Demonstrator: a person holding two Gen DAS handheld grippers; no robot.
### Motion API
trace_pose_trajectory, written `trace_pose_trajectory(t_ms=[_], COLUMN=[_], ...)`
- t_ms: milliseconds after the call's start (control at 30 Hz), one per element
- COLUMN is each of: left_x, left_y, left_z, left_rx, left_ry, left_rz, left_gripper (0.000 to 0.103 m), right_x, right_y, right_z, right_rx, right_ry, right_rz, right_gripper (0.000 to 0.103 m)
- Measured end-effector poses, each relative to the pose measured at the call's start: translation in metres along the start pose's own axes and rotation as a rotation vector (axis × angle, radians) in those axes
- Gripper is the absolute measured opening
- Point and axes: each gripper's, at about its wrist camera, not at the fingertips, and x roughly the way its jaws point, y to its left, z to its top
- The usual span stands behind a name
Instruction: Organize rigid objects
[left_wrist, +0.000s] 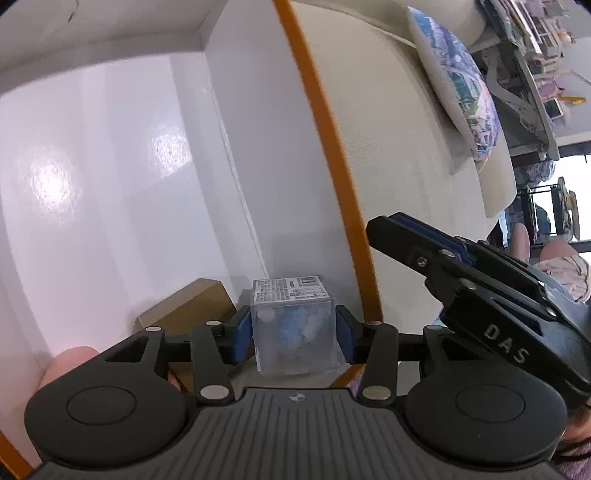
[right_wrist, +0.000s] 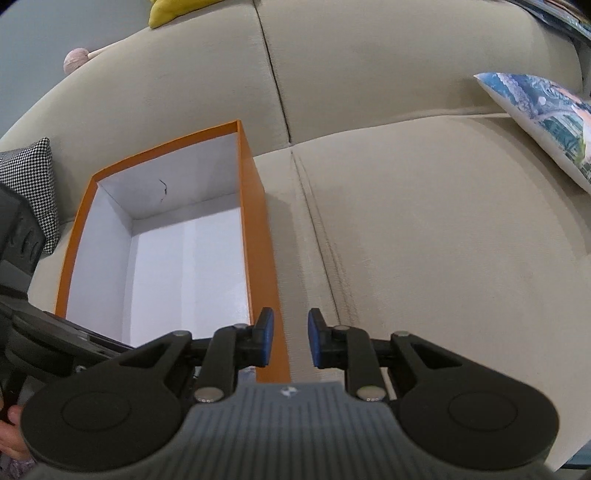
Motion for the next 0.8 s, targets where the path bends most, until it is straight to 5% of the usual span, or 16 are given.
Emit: trace_pose_trajectory(t_ms=[333,400,467,800], left_x=[-0.002,-0.003,-0.009,-0.035], left_y=[0.008,0.007,0.003,-0.002], left_z=[-0.006,-0.007,-0.006,0.004], left_rx=[-0.041,-0.023,0.007,0.246], left_ry=[0.001,-0.006,-0.025,-0.081], left_rz=[-0.079,-0.079,-0.058,0.152], left_gripper=[0.061,0.048,0.035,0.024], right_x=[-0.007,-0.008,-0.009,-0.028], right_y=[-0.006,-0.007,-0.005,0.023], right_z=[-0.003,-0.003,-0.003,0.003], right_rx=[0.005,0.008,-0.006,-0.175], right_ry=[0.003,0.005,0.008,-0.033], right_rz=[0.004,0.001,0.000,0.063], right_gripper=[0.022,0.022,0.022,0.017])
